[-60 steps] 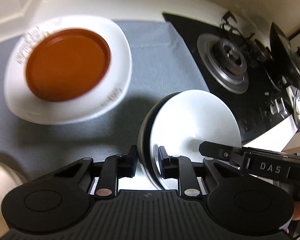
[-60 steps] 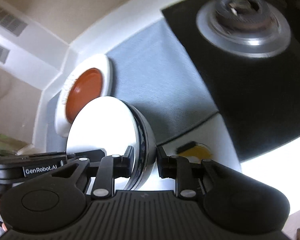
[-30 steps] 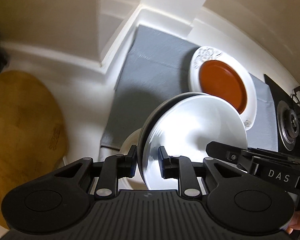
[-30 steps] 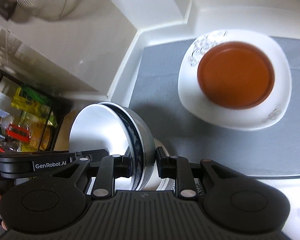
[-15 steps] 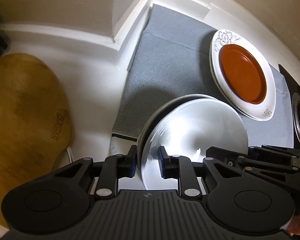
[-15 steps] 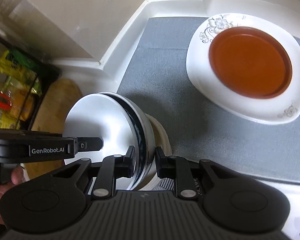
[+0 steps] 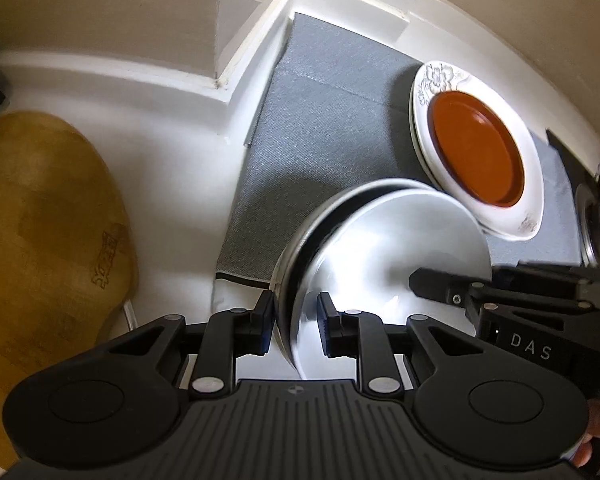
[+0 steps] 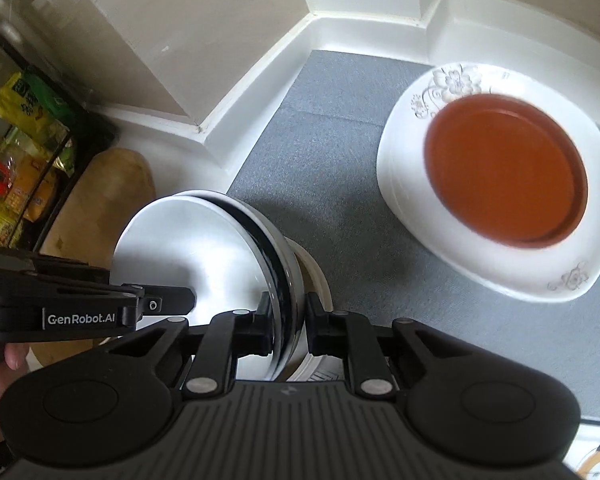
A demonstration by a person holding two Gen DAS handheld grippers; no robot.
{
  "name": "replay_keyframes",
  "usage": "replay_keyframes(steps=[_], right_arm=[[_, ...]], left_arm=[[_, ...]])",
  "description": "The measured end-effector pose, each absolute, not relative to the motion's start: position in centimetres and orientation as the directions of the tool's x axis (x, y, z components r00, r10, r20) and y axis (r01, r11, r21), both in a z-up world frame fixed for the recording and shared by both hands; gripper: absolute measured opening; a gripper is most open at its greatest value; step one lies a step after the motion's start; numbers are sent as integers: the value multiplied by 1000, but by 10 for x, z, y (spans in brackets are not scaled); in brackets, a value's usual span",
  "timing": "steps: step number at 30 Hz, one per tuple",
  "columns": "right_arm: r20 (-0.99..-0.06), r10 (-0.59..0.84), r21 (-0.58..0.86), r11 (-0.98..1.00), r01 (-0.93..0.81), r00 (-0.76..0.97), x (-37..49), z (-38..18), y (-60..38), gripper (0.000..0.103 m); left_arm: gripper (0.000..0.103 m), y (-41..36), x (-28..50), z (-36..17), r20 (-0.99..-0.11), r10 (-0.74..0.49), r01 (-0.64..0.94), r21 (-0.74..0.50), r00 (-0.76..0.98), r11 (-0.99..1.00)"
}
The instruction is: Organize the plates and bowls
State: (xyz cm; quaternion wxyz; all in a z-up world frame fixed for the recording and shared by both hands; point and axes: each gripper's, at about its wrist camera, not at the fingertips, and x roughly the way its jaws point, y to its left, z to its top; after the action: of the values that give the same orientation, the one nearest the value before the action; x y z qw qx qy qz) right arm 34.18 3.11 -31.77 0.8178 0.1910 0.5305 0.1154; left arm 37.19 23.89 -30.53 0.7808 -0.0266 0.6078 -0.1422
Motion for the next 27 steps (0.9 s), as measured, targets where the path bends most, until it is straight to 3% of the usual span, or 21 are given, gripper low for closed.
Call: replay_keyframes(steps=[4, 13, 17, 22, 27], right_arm=[[-789, 469, 544, 834, 96, 397, 342, -327, 15, 21], [-813, 437, 500, 863, 77, 384, 343, -317, 26, 27], [-810, 421, 480, 876, 49, 407, 343, -304, 24, 43], [-800, 413, 473, 881, 35, 435, 347, -296, 19, 41], [-791, 415, 480, 877, 34, 450, 349, -290, 17, 29]], left_arm=[[23, 256, 380, -301, -915, -341, 141, -317, 216, 938], [24, 267, 390, -291, -887, -391, 127, -371, 244, 920], [25, 267, 389, -284, -877, -398, 148, -371, 269, 917], [25, 266, 393, -286, -876, -407, 165, -375, 258, 912], [25, 263, 390, -278, -869, -405, 187, -364, 284, 913]])
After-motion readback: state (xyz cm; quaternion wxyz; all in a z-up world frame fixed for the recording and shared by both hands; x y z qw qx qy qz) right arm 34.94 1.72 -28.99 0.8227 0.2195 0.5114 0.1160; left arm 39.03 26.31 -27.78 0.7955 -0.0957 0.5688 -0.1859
